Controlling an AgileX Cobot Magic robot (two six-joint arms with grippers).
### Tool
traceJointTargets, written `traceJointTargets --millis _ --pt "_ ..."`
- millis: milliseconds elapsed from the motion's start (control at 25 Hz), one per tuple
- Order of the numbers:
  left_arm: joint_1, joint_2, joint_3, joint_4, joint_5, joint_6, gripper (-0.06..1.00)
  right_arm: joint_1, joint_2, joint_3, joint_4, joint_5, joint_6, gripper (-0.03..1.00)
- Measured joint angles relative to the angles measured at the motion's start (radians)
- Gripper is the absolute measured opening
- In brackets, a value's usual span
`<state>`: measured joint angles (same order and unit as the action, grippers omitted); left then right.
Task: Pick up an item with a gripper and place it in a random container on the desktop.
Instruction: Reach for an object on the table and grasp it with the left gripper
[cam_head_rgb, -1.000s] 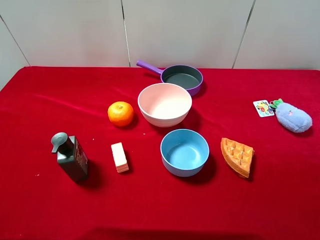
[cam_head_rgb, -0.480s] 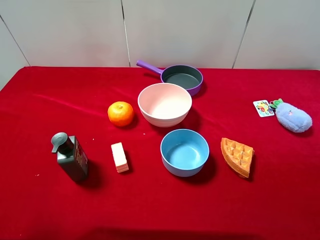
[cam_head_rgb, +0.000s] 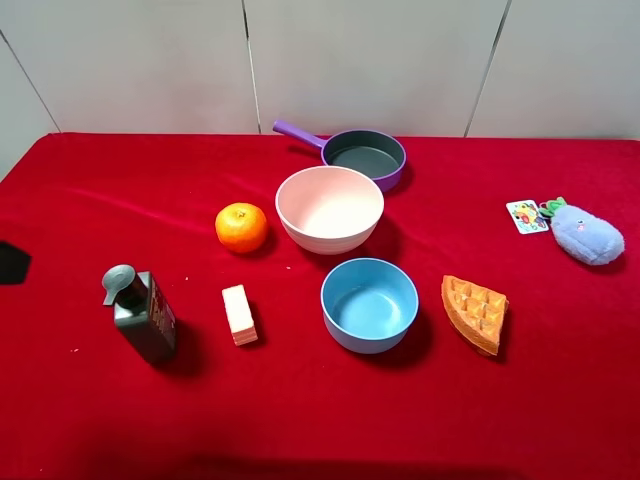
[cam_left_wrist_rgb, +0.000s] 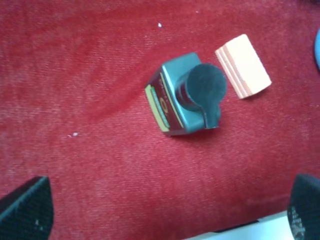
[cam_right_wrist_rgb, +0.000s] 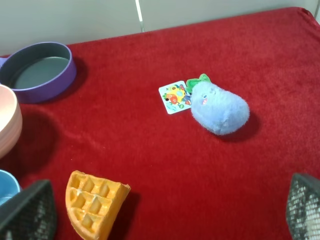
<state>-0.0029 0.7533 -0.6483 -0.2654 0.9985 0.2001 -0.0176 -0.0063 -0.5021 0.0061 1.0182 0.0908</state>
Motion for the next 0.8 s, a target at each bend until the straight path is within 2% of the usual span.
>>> traceJointTargets --millis 520,640,800 --pt "-0.006 0.023 0.0 -0.009 0.002 -0.047 0.91 0.0 0.0 0.0 0.002 0.0 0.0 0.69" --pt "-0.048 0.07 -0.013 0.015 0.015 -0.087 0.9 0.0 0.0 0.0 0.002 0.0 0.0 0.69" --pt "-0.141 0.166 -0.048 0.084 0.02 -0.169 0.9 0.0 0.0 0.0 0.003 0.0 0.0 0.69"
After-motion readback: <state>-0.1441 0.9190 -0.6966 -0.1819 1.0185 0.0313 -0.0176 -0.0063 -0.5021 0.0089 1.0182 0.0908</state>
